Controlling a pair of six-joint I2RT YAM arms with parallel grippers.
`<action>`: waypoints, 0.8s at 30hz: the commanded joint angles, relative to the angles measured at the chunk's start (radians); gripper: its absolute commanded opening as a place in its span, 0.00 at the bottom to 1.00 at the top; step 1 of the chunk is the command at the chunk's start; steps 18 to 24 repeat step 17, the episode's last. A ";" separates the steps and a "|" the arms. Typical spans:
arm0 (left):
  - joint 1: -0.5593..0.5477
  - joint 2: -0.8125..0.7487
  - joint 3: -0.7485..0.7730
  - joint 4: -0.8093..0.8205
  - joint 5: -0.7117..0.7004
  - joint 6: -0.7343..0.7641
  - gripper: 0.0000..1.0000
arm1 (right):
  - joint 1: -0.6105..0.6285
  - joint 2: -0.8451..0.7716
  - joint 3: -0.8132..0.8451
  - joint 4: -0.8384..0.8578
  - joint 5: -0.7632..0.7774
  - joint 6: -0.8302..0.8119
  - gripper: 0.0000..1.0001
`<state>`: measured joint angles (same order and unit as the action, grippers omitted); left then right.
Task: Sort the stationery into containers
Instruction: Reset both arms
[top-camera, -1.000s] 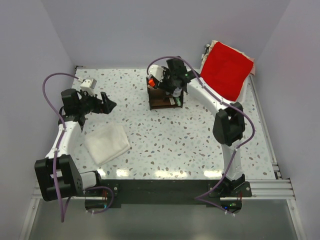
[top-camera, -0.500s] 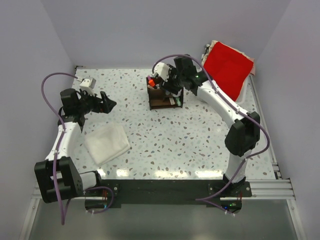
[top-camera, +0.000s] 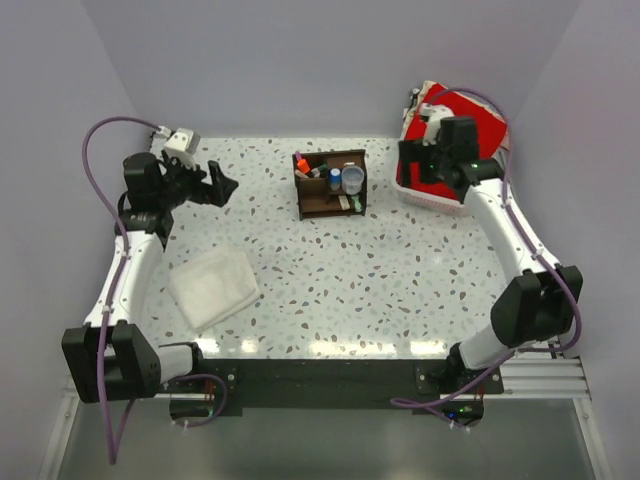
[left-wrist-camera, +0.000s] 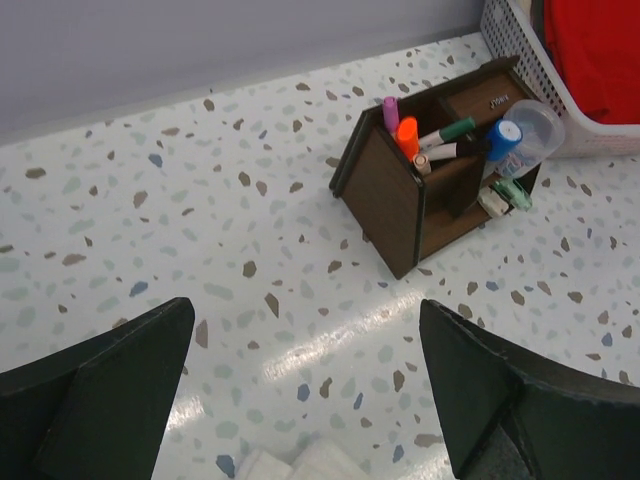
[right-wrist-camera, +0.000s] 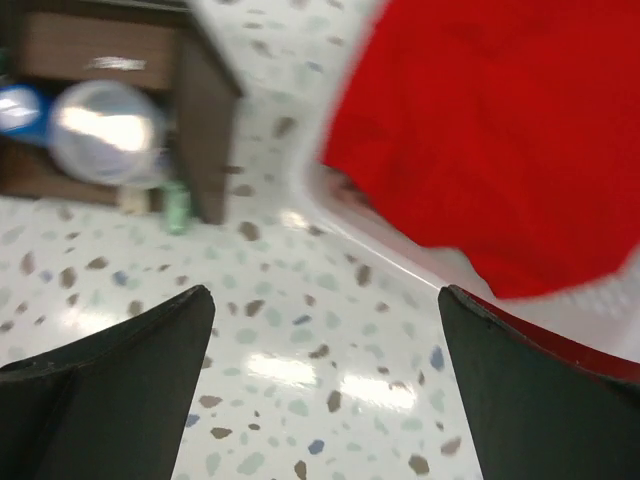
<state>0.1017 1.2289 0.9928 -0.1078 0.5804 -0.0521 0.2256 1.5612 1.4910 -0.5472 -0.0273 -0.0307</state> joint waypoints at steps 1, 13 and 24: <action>-0.054 0.059 0.148 -0.078 -0.134 0.104 1.00 | -0.055 -0.096 -0.081 -0.017 0.176 0.261 0.99; -0.092 0.181 0.328 -0.147 -0.151 0.136 1.00 | -0.057 -0.306 -0.176 -0.129 0.412 0.140 0.99; -0.120 0.199 0.345 -0.161 -0.163 0.162 1.00 | -0.057 -0.328 -0.210 -0.132 0.434 0.117 0.99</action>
